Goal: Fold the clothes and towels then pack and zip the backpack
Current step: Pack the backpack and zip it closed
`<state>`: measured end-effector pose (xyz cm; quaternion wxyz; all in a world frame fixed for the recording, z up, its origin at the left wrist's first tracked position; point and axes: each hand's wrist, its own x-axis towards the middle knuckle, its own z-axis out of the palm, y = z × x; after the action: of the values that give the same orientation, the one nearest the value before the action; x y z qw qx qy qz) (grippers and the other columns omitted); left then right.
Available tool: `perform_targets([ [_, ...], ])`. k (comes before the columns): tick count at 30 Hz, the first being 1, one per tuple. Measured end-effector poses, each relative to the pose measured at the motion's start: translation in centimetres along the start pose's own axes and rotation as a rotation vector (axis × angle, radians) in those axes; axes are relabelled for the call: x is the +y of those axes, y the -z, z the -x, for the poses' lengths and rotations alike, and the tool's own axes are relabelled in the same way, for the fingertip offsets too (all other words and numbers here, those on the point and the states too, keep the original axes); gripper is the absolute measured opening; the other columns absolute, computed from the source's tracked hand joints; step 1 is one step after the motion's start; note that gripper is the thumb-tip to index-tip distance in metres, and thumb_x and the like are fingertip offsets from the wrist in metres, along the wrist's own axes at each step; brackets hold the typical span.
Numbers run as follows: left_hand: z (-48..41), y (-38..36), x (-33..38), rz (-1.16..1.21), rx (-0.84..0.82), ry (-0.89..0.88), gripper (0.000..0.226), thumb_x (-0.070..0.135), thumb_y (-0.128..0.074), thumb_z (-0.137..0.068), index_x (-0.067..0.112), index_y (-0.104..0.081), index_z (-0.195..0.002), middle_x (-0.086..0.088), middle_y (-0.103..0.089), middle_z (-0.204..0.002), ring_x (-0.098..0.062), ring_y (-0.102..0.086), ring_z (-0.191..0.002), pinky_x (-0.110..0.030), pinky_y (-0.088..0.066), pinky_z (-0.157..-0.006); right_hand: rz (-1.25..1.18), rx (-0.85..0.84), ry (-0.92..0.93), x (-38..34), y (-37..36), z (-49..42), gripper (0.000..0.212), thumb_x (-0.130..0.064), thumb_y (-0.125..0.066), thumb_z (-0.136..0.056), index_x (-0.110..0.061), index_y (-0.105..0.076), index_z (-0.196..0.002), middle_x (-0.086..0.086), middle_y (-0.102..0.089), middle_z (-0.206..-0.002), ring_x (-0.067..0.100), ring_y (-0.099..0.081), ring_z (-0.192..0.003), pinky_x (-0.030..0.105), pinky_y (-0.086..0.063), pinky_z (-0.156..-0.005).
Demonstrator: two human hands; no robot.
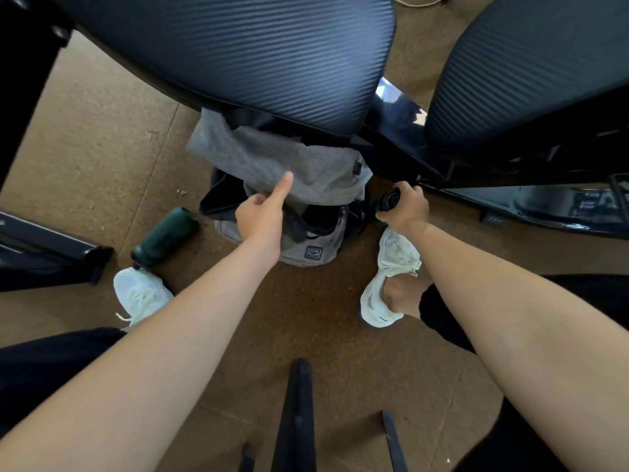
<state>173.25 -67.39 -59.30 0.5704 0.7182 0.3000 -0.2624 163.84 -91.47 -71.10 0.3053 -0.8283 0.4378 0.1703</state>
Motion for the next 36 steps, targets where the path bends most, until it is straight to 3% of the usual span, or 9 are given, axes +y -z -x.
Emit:
perform_targets([
  [5,-1.1,-1.4,1.9,0.096,0.074,0.014,0.037,0.034,-0.085,-0.083,0.012,-0.057,-0.072,-0.006,-0.071,-0.091,-0.028,-0.072,-0.094,-0.045,-0.060,-0.092,-0.090,0.097,-0.028,0.3,1.4,1.4,0.081,-0.027,-0.088,-0.071,-0.015,-0.049,-0.140,0.013,-0.052,-0.136,0.036,-0.052,-0.124,0.042,-0.048,-0.101],
  [8,-0.6,-0.3,2.9,0.178,0.029,-0.020,0.026,0.024,-0.082,-0.088,0.012,-0.061,-0.078,-0.005,-0.070,-0.094,-0.021,-0.069,-0.092,-0.031,-0.061,-0.080,-0.106,0.092,0.029,-0.3,3.0,2.6,0.087,-0.031,-0.090,-0.063,-0.015,-0.049,-0.138,0.010,-0.059,-0.132,0.033,-0.055,-0.122,0.045,-0.051,-0.100],
  [16,2.5,4.9,8.0,0.395,0.019,-0.069,0.020,0.012,-0.083,-0.085,0.016,-0.064,-0.080,-0.001,-0.071,-0.092,-0.015,-0.067,-0.082,-0.019,-0.051,-0.058,0.315,-0.131,0.590,-4.1,5.1,9.6,0.076,-0.035,-0.085,-0.063,-0.017,-0.054,-0.130,0.001,-0.049,-0.114,0.027,-0.045,-0.111,0.036,-0.044,-0.089],
  [21,5.2,7.8,9.8,0.303,-0.058,-0.211,0.020,0.018,-0.080,-0.088,0.019,-0.062,-0.081,-0.001,-0.070,-0.094,-0.016,-0.066,-0.087,-0.021,-0.047,-0.054,0.304,-0.194,0.695,-7.0,6.7,14.6,0.071,-0.039,-0.086,-0.061,-0.017,-0.053,-0.119,-0.003,-0.042,-0.108,0.027,-0.050,-0.106,0.037,-0.044,-0.083],
  [24,5.8,10.1,9.9,0.279,-0.070,-0.253,0.019,0.021,-0.081,-0.086,0.015,-0.064,-0.091,-0.007,-0.069,-0.101,-0.020,-0.065,-0.090,-0.023,-0.049,-0.056,0.247,-0.285,0.750,-9.1,8.0,17.7,0.069,-0.037,-0.087,-0.063,-0.022,-0.053,-0.122,-0.002,-0.033,-0.130,0.030,-0.053,-0.112,0.035,-0.048,-0.085],
  [27,6.3,12.4,9.2,0.252,-0.091,-0.239,0.028,0.024,-0.082,-0.085,0.015,-0.060,-0.099,-0.008,-0.064,-0.101,-0.020,-0.062,-0.090,-0.021,-0.045,-0.049,0.283,-0.403,0.840,-11.1,8.6,21.2,0.067,-0.031,-0.085,-0.068,-0.039,-0.055,-0.128,-0.014,0.002,-0.162,0.031,-0.042,-0.135,0.032,-0.048,-0.094],
  [31,6.9,14.8,7.8,0.180,-0.126,-0.271,0.026,0.025,-0.081,-0.087,0.014,-0.064,-0.102,-0.009,-0.068,-0.101,-0.023,-0.064,-0.089,-0.022,-0.044,-0.048,0.425,-0.532,0.882,-13.4,7.7,23.5,0.089,-0.023,-0.084,-0.073,-0.050,-0.043,-0.147,-0.013,0.031,-0.161,0.028,-0.032,-0.147,0.027,-0.045,-0.096],
  [34,6.8,16.3,7.2,0.139,-0.126,-0.284,0.028,0.028,-0.081,-0.086,0.015,-0.062,-0.102,-0.008,-0.062,-0.099,-0.023,-0.055,-0.083,-0.022,-0.040,-0.046,0.512,-0.539,0.840,-14.7,6.5,23.8,0.096,-0.027,-0.082,-0.074,-0.050,-0.032,-0.152,-0.005,0.029,-0.163,0.030,-0.044,-0.138,0.030,-0.047,-0.098],
  [36,6.5,17.2,7.0,0.146,-0.124,-0.295,0.028,0.029,-0.081,-0.086,0.015,-0.061,-0.099,-0.009,-0.058,-0.098,-0.022,-0.051,-0.077,-0.022,-0.039,-0.047,0.518,-0.533,0.850,-15.7,5.7,23.9,0.099,-0.031,-0.081,-0.073,-0.042,-0.027,-0.156,0.000,0.005,-0.166,0.029,-0.045,-0.135,0.033,-0.047,-0.103],
])
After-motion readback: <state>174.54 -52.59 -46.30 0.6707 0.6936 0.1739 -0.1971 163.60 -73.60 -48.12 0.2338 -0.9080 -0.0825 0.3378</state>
